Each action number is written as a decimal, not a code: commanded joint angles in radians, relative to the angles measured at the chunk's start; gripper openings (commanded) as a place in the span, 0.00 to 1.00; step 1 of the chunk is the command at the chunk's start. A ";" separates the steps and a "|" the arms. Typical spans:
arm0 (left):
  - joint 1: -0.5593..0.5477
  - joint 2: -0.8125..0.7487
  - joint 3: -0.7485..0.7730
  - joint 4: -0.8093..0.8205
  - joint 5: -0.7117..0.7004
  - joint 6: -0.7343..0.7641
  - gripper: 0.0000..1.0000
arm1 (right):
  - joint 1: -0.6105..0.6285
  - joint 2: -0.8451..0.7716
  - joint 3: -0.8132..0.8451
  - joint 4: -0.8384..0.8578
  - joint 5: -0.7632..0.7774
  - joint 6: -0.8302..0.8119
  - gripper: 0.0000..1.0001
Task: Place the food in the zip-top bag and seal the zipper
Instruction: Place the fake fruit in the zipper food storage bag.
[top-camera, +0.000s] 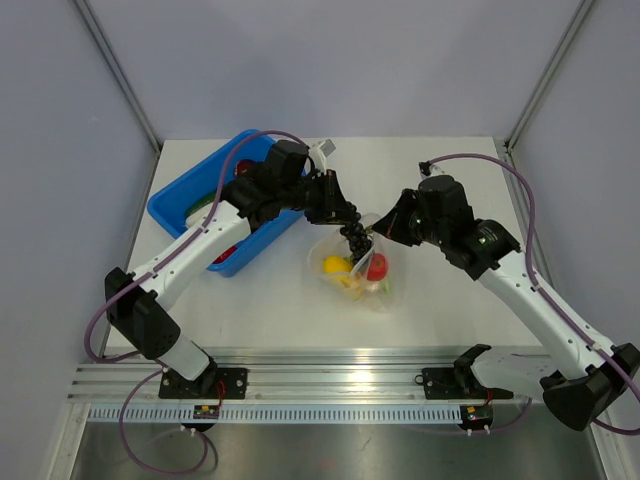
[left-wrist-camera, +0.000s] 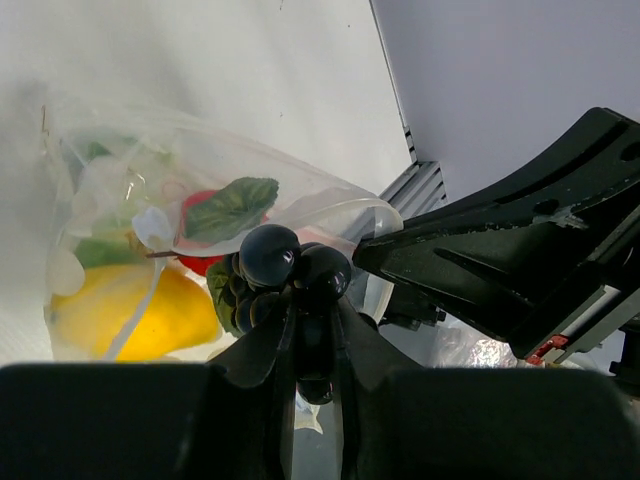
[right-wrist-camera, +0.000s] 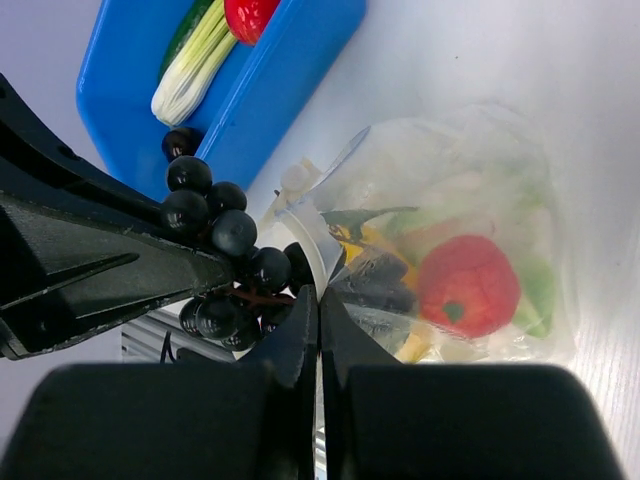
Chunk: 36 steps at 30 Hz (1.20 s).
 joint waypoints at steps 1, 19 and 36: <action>-0.006 -0.017 0.022 0.036 0.040 0.008 0.00 | 0.007 -0.038 -0.003 0.041 0.011 0.017 0.00; -0.012 -0.243 -0.146 0.121 -0.049 0.085 0.00 | 0.007 -0.059 -0.026 0.057 0.040 0.037 0.00; -0.038 -0.226 -0.219 0.262 0.065 0.104 0.00 | 0.007 -0.035 -0.027 0.081 0.030 0.042 0.00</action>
